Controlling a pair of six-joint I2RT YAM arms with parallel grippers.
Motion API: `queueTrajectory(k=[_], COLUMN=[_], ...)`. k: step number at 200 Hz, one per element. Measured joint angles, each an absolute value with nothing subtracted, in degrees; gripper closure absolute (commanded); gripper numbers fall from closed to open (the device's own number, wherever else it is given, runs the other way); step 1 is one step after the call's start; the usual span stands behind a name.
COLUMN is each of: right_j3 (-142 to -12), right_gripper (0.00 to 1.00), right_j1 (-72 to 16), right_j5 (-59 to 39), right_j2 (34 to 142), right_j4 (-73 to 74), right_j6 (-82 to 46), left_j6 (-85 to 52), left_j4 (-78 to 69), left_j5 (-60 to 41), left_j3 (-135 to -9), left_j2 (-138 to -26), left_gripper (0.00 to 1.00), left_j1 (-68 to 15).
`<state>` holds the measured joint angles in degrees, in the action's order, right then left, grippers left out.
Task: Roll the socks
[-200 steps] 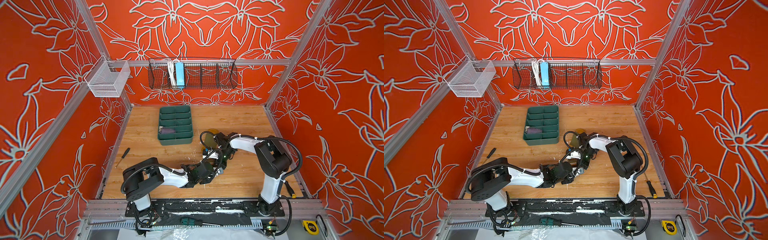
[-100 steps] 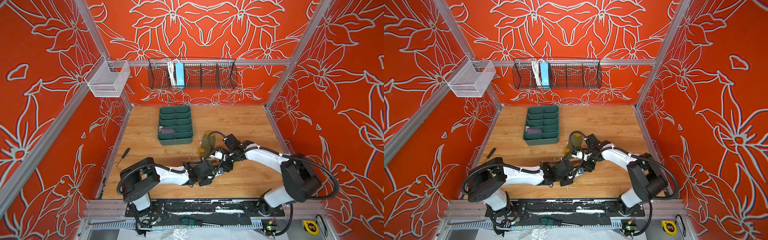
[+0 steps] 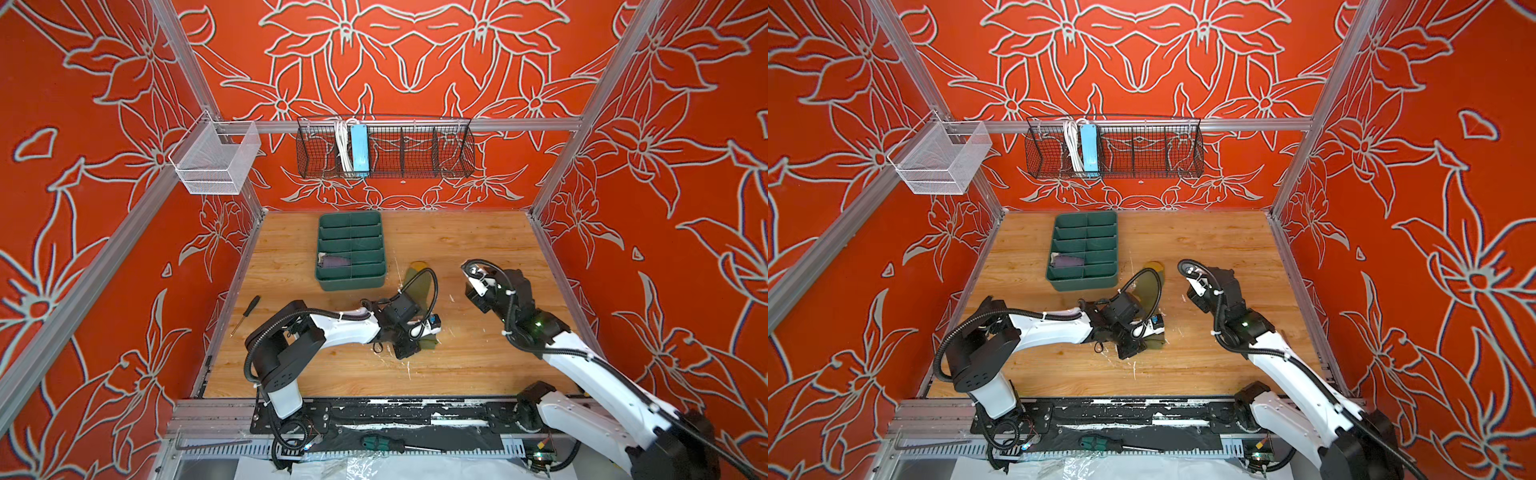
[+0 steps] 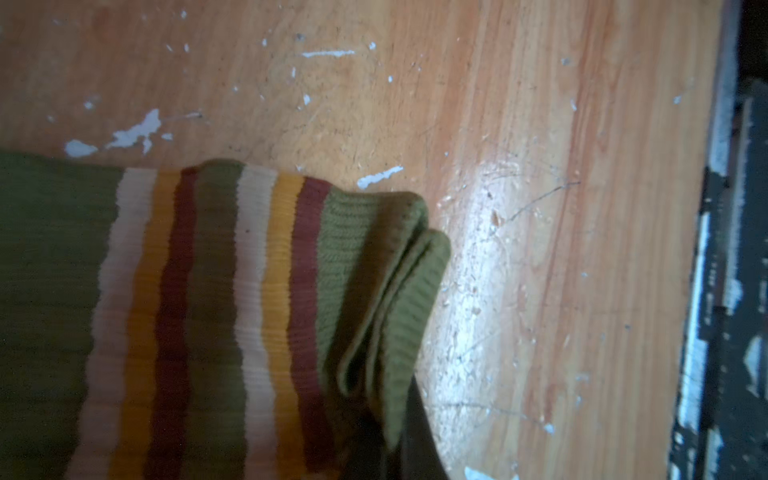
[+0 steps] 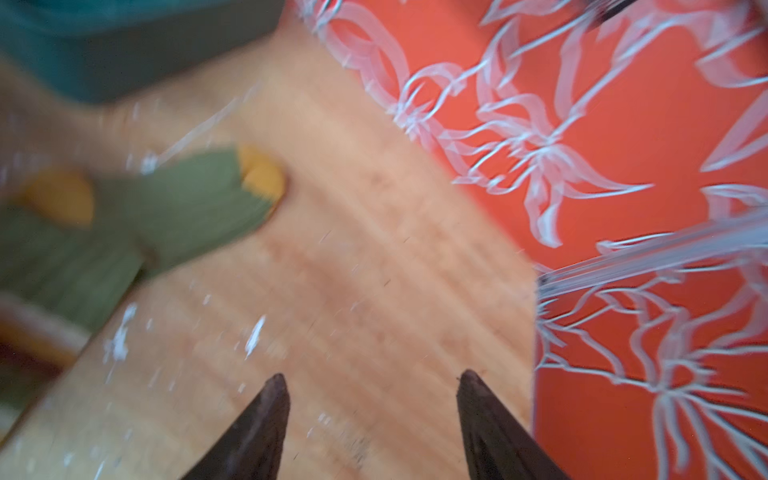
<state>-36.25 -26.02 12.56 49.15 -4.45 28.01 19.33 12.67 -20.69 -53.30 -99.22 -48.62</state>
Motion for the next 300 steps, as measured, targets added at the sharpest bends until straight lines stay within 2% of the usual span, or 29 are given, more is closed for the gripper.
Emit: queueTrajectory(k=[19, 38, 86, 106, 121, 166, 215, 256, 291, 300], right_j3=[-36.1, -36.1, -28.0, -25.6, -25.5, -25.0, -22.7, -22.5, -22.8, -23.0], right_gripper=[0.39, 0.37, 0.33, 0.33, 0.34, 0.36, 0.51, 0.63, 0.81, 0.90], right_j1=[-26.1, -27.9, -47.6, -53.4, -56.7, -59.4, -58.5, -55.5, -54.3, -54.3], right_j5=[8.7, 3.8, 2.0, 3.6, 5.0, 6.4, 8.3, 9.4, 9.7, 9.6], right_j2=[41.3, 36.0, 30.0, 33.4, 39.7, 60.0, 72.8, 77.6, 80.9, 81.3], right_j4=[-4.8, -8.6, -21.2, -21.6, -19.6, -6.7, 9.2, 15.9, 18.9, 18.8], right_j6=[28.6, 31.3, 46.6, 50.5, 52.6, 55.1, 57.0, 58.3, 59.4, 59.9], left_j6=[19.2, 18.7, 16.0, 15.0, 14.7, 14.3, 14.3, 14.3, 14.3, 14.3], left_j4=[16.0, 18.7, 24.9, 25.9, 26.3, 27.8, 28.0, 28.1, 28.3, 28.5], left_j5=[-26.9, -32.6, -42.7, -44.3, -44.5, -44.6, -44.7, -44.7, -44.7, -44.7], left_j3=[-55.3, -57.6, -63.3, -63.8, -64.0, -64.9, -64.9, -64.9, -64.9, -65.1], left_j2=[-100.9, -103.5, -110.1, -110.8, -110.9, -111.5, -111.5, -111.5, -111.5, -111.5], left_gripper=[1.00, 1.00, 1.00, 1.00, 1.00, 1.00, 1.00, 1.00, 1.00, 1.00], left_j1=[-45.3, -42.3, -37.6, -37.0, -36.8, -36.8, -36.8, -36.8, -36.7, -36.7])
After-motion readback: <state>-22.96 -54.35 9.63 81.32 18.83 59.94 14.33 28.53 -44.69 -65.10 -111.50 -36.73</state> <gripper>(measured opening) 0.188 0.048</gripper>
